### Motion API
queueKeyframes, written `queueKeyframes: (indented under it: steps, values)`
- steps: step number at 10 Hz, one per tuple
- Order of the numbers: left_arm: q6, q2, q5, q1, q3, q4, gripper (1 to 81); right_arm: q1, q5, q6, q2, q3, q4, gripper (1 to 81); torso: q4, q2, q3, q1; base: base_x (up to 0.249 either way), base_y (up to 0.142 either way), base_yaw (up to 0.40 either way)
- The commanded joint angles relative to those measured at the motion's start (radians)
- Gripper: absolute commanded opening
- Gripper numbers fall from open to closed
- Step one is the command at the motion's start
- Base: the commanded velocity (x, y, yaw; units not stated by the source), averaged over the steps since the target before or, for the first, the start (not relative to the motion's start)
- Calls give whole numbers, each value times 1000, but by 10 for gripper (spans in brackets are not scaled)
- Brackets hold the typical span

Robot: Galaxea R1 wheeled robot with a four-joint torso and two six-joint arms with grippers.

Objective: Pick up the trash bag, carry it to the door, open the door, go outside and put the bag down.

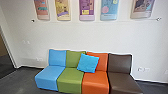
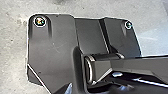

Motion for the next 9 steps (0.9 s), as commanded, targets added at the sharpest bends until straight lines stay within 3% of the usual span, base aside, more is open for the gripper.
queueKeyframes:
  steps: [1,5,9]
  values:
    - [2,-4,54,-46,7,4,811,40,-49,-5,-9,10,-5,811,0,0,0,1,134,0,0]
    - [2,-2,54,-46,7,3,811,36,-49,-6,8,13,-5,811,0,0,0,1,117,0,0]
    - [2,-21,56,-45,24,-2,811,30,-51,-8,-20,85,-9,811,0,0,0,1,0,0,0]
